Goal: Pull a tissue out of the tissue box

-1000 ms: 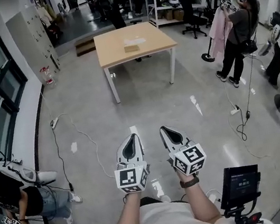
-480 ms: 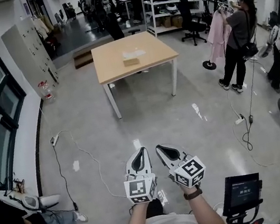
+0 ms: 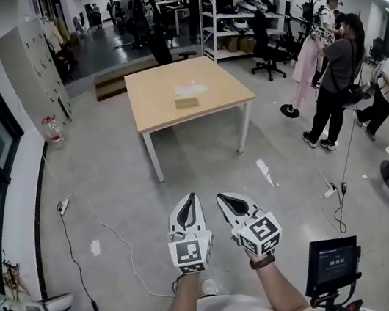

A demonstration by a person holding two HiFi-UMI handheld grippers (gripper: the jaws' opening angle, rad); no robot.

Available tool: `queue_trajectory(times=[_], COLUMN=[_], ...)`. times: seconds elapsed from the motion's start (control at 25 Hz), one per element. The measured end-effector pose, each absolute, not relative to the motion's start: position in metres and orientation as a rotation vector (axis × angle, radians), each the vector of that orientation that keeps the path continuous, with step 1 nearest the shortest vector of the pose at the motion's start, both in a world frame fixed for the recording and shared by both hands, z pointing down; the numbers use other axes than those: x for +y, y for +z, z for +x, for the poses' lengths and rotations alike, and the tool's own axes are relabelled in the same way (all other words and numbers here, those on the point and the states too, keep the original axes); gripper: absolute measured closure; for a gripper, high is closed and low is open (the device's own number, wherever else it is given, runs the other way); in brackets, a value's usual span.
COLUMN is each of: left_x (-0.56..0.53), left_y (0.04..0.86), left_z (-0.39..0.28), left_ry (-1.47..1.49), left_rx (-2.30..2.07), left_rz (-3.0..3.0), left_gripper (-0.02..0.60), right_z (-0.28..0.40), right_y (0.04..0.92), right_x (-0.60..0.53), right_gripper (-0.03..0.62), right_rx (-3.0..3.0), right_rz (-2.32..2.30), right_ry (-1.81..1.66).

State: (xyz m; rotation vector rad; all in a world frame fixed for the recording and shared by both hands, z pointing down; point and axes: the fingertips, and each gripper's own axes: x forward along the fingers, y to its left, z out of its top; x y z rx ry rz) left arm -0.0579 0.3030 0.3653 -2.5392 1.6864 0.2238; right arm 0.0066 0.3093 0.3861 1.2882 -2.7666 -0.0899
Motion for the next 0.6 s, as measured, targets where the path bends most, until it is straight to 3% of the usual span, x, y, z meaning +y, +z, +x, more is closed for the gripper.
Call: queue_trajectory(times=[0.24,0.6], left_x=[0.237,0.162], left_y=[0.384,0.406], left_z=[-0.1,-0.07], left_ry=[0.201,0.2], left_rx=[1.716,1.667], left_rz=[-2.573,-2.701], left_gripper=[0.592,0.591], right_z=[-0.018,0.01], right_y=[0.399,0.413], right_x=[0.242,0.157], right_gripper=[0.591,0.591], right_rx=[-2.724,-2.63], right_rz=[1.357,1.447], right_ry=[-0.034,-0.043])
